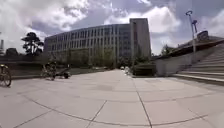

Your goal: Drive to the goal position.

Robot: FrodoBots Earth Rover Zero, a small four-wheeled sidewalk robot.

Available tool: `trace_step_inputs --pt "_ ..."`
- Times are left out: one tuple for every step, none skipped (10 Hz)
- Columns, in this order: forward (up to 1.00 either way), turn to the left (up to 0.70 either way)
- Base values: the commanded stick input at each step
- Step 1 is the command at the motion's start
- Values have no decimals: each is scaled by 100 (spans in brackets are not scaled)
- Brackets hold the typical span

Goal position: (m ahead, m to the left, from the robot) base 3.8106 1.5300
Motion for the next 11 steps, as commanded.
trace_step_inputs --pt "50 0" --pt "50 0" --pt "50 0" --pt "50 0" --pt "50 0" --pt "50 0" --pt "50 0" --pt "50 0" --pt "50 0" --pt "50 0" --pt "50 0"
